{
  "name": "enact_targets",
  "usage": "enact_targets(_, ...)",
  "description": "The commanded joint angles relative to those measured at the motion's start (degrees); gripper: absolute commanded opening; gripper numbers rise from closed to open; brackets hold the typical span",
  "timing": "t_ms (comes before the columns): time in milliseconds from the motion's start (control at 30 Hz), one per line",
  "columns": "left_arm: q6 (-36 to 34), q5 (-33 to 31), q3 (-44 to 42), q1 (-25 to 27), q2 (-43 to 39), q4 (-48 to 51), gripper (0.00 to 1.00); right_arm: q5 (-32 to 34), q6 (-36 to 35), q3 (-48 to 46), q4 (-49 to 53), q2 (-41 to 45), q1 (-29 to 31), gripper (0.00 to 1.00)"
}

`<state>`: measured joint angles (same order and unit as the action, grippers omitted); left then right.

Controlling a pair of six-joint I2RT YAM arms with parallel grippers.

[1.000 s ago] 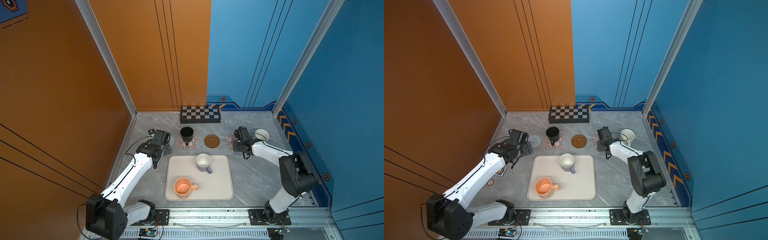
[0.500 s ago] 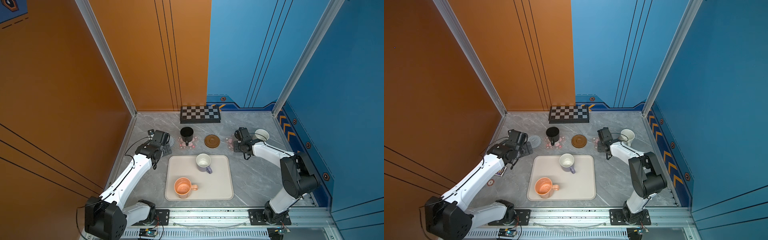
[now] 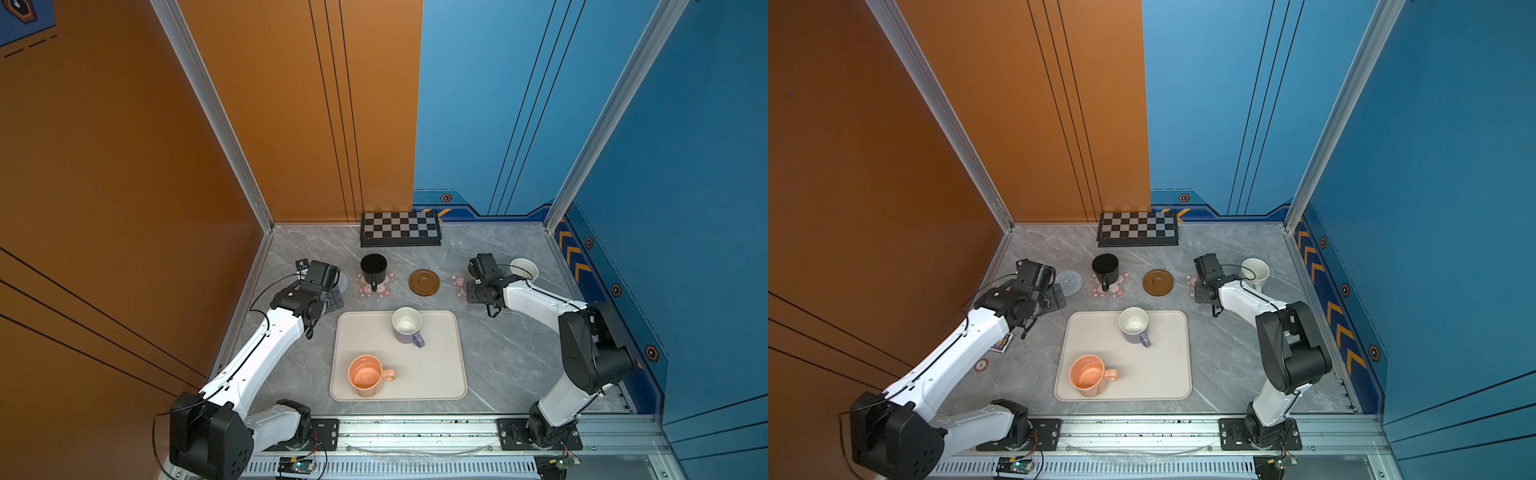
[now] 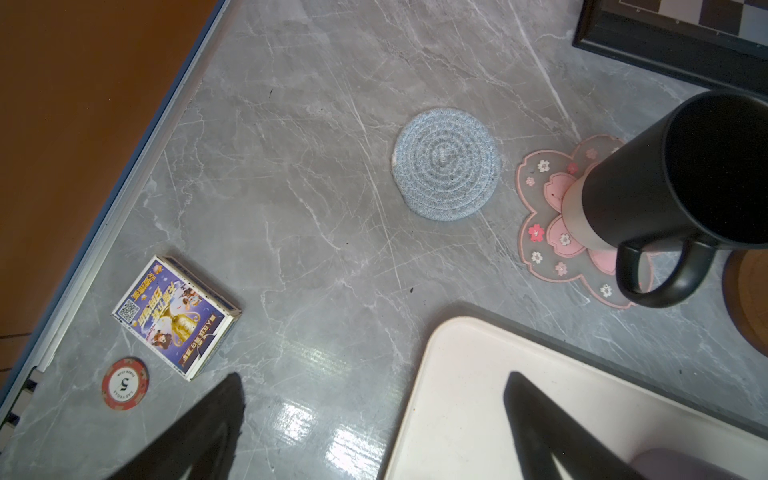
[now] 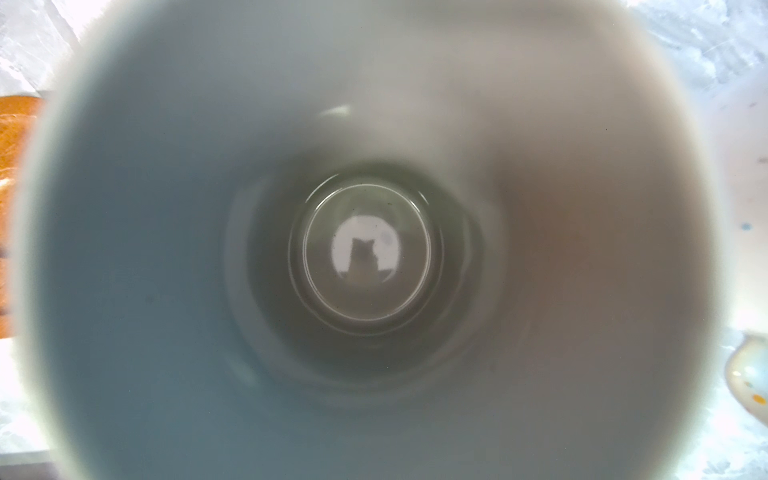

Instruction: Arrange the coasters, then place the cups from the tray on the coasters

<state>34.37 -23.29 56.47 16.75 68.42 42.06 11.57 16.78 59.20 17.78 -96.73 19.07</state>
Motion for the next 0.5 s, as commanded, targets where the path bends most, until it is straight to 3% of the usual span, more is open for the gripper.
enact_targets(0, 0.6, 0.5, -0.2, -0.6, 0.5, 1.5, 0.98, -1.8, 0.9, 2.0, -4.0, -1.7, -0.3, 0.0)
enact_targets(467, 0.1, 0.1, -0.6, -0.7, -0.1, 1.5, 0.98, -1.4, 0.9, 4.5, 0.5, -0.6, -0.5, 0.0)
